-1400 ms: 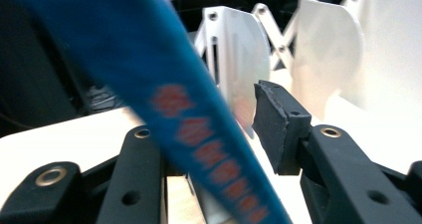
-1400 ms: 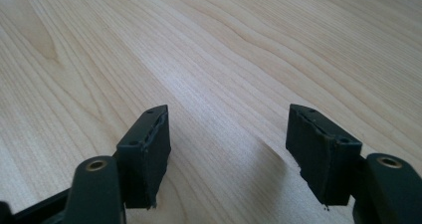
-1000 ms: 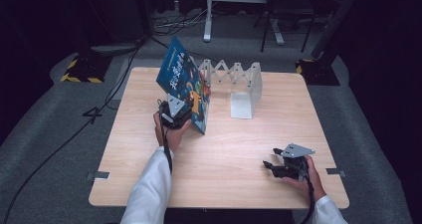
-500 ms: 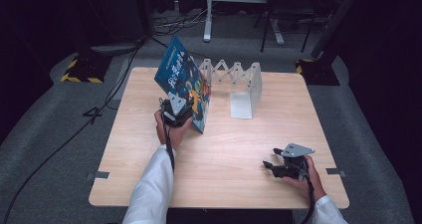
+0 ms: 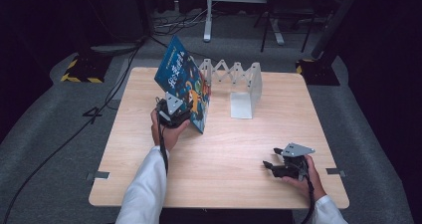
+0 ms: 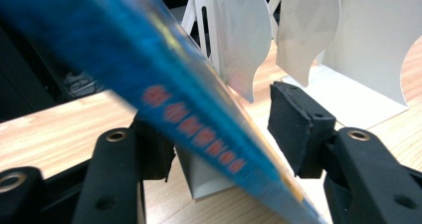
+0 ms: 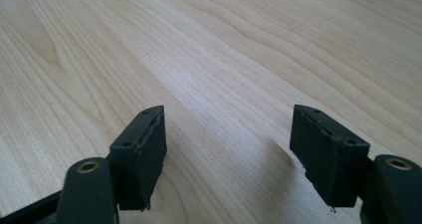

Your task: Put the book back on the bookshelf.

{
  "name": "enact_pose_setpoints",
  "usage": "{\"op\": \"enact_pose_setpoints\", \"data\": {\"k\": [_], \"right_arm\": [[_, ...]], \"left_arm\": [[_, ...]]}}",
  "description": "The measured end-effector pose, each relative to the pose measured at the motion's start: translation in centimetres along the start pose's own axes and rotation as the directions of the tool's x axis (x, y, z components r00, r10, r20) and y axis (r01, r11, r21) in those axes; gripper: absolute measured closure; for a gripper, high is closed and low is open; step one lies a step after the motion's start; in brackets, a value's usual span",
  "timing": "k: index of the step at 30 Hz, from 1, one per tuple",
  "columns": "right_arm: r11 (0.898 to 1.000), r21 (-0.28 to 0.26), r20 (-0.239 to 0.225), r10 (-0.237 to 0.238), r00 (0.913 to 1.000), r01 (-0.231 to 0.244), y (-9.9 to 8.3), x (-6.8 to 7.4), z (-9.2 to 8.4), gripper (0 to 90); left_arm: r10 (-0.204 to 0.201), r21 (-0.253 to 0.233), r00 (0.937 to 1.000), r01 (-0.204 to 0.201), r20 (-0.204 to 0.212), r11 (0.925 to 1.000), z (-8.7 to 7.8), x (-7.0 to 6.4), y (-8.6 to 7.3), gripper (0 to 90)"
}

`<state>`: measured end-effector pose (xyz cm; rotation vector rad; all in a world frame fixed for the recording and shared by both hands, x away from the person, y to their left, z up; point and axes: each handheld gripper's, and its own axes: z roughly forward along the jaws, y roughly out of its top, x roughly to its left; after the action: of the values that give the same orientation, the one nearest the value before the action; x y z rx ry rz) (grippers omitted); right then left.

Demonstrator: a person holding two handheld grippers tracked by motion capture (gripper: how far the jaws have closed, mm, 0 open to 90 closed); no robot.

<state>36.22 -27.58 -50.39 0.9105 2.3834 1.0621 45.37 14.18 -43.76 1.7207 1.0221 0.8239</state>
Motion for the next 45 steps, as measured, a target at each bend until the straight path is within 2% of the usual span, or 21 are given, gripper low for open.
{"op": "enact_pose_setpoints", "data": {"k": [3, 7, 9, 11, 12, 14, 15, 18, 22, 26, 31, 35, 40, 45], "right_arm": [[1.000, 0.000, 0.001, 0.000, 1.0000, 0.000, 0.0, 0.0, 0.0, 30.6], [1.000, 0.005, 0.000, 0.006, 1.0000, -0.006, 0.0, -0.1, 0.0, 30.0], [1.000, 0.007, 0.005, 0.009, 0.9999, -0.009, 0.0, -0.1, 0.0, 29.1], [1.000, 0.009, 0.006, 0.012, 0.9999, -0.012, 0.0, -0.1, 0.0, 27.7], [1.000, 0.010, 0.006, 0.015, 0.9999, -0.015, 0.0, -0.1, 0.0, 27.4], [1.000, 0.013, 0.007, 0.016, 0.9998, -0.016, 0.0, -0.1, 0.0, 26.6], [1.000, 0.013, 0.008, 0.016, 0.9998, -0.016, 0.0, -0.1, 0.0, 26.5], [1.000, 0.013, 0.007, 0.016, 0.9999, -0.016, 0.0, -0.1, 0.0, 25.9], [1.000, 0.017, 0.000, 0.017, 0.9998, -0.017, 0.1, -0.3, 0.1, 24.9], [0.999, 0.024, -0.007, 0.024, 0.9997, -0.024, 0.1, -0.4, 0.1, 23.8], [0.999, 0.029, -0.026, 0.038, 0.9989, -0.038, 0.1, -0.5, 0.2, 21.9], [0.998, 0.039, -0.042, 0.054, 0.9977, -0.052, 0.1, -0.7, 0.3, 20.5], [0.998, 0.043, -0.047, 0.049, 0.9977, -0.047, 0.1, -0.7, 0.3, 19.0], [0.998, 0.052, -0.052, 0.044, 0.9977, -0.041, 0.2, -0.7, 0.3, 18.5]], "left_arm": [[-0.010, -0.002, 0.9997, 0.010, 0.024, 0.9999, -0.4, 0.4, 0.1, 44.3], [0.013, 0.015, 0.9989, -0.014, 0.045, 0.9998, -0.9, 0.6, 0.4, 42.0], [0.013, 0.025, 0.9975, -0.015, 0.070, 0.9996, -1.1, 0.7, 0.5, 38.7], [0.022, 0.031, 0.9971, -0.024, 0.073, 0.9992, -1.2, 0.8, 0.5, 36.5], [0.017, 0.029, 0.9955, -0.020, 0.093, 0.9994, -1.4, 0.9, 0.4, 34.6], [0.014, 0.033, 0.9952, -0.017, 0.097, 0.9993, -1.6, 1.0, 0.4, 32.0], [0.013, 0.034, 0.9937, -0.017, 0.112, 0.9993, -1.7, 1.0, 0.4, 30.3], [0.011, 0.055, 0.9960, -0.016, 0.089, 0.9983, -1.9, 1.0, 0.5, 28.0], [0.004, 0.063, 0.9943, -0.011, 0.107, 0.9979, -2.3, 1.1, 0.4, 25.3], [0.034, 0.053, 0.9901, -0.041, 0.136, 0.9977, -3.0, 1.2, 0.4, 23.0], [0.055, 0.084, 0.9915, -0.065, 0.117, 0.9944, -3.7, 1.4, 0.6, 20.8], [0.034, 0.051, 0.9884, -0.042, 0.148, 0.9978, -4.7, 1.9, 0.8, 20.5], [0.070, 0.057, 0.9851, -0.080, 0.157, 0.9952, -5.8, 1.9, 0.8, 19.9], [0.127, 0.074, 0.9772, -0.141, 0.170, 0.9873, -7.0, 1.8, 0.8, 18.7]]}}
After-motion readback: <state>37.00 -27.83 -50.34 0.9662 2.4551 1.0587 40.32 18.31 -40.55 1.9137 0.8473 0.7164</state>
